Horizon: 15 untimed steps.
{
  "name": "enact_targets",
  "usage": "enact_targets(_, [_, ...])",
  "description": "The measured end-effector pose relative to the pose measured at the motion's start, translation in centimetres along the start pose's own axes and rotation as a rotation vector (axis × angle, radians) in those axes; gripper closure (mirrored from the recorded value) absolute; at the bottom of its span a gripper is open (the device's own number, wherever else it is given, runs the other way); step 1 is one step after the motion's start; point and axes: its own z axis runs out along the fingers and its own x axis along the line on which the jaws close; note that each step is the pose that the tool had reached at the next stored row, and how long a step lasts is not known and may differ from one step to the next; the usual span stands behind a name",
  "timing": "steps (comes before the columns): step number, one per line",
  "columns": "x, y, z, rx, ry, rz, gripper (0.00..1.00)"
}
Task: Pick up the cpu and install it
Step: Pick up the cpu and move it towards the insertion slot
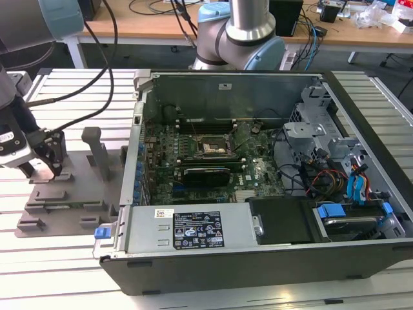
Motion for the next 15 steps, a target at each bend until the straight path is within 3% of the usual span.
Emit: enact_targets(15, [-0.04, -0.01, -1.42, 0.0001, 0.0000, 0.000, 0.45])
